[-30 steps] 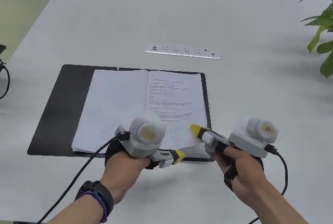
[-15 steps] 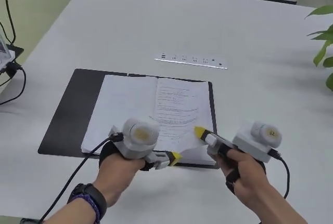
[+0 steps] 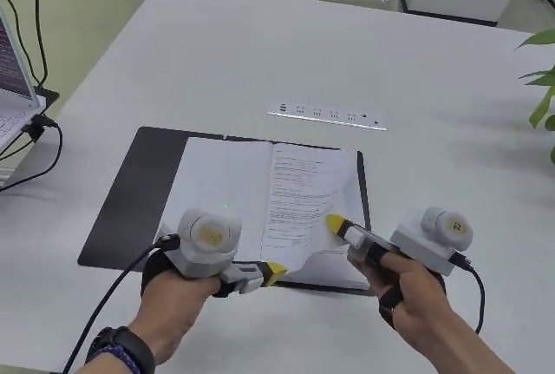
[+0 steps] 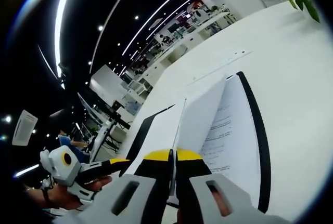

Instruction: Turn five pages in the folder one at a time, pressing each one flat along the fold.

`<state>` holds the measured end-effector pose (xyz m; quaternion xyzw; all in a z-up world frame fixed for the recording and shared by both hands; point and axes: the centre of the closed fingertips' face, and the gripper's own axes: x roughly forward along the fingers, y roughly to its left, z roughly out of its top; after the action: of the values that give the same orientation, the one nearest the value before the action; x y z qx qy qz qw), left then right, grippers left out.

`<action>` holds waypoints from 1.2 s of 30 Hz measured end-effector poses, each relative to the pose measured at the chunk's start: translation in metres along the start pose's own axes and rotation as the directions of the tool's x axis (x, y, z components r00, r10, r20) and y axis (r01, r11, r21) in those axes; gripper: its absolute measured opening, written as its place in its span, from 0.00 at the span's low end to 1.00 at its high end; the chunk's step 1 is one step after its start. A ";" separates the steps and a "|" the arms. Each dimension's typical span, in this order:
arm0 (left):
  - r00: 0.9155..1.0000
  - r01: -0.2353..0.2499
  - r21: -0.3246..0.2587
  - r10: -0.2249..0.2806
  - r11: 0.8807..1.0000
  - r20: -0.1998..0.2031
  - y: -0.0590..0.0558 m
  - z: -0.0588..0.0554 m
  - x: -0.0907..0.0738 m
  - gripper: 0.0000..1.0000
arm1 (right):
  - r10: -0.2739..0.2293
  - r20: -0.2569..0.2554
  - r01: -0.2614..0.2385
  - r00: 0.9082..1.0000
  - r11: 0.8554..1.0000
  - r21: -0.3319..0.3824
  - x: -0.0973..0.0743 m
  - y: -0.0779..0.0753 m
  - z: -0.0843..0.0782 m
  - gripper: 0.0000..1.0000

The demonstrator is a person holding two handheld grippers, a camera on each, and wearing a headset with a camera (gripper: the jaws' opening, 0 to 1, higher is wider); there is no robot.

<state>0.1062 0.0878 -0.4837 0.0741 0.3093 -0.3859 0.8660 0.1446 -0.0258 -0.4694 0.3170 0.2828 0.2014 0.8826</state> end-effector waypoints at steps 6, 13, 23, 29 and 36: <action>1.000 -0.018 -0.010 0.018 1.000 0.008 0.014 -0.005 -0.014 0.72 | 0.024 -0.006 -0.024 1.000 1.000 -0.008 0.011 0.017 -0.002 0.00; 0.999 -0.034 -0.035 0.034 0.999 -0.003 0.024 -0.019 -0.029 0.72 | 0.054 -0.025 -0.054 0.998 0.998 -0.023 0.026 0.038 -0.008 0.00; 0.997 -0.063 -0.064 0.065 0.996 0.039 0.038 -0.011 -0.053 0.73 | 0.097 -0.063 -0.100 0.993 0.994 -0.041 0.045 0.068 -0.024 0.00; 0.995 -0.082 -0.063 0.085 0.995 0.050 0.045 -0.013 -0.066 0.74 | 0.122 -0.090 -0.127 0.988 0.991 -0.049 0.055 0.085 -0.035 0.00; 0.992 -0.112 -0.072 0.116 0.991 0.053 0.057 -0.017 -0.079 0.74 | 0.144 -0.119 -0.151 0.982 0.987 -0.051 0.065 0.098 -0.047 0.00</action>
<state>0.0981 0.1824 -0.4570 0.0507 0.2928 -0.3267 0.8972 0.1467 0.1005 -0.4574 0.2983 0.3030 0.2924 0.8566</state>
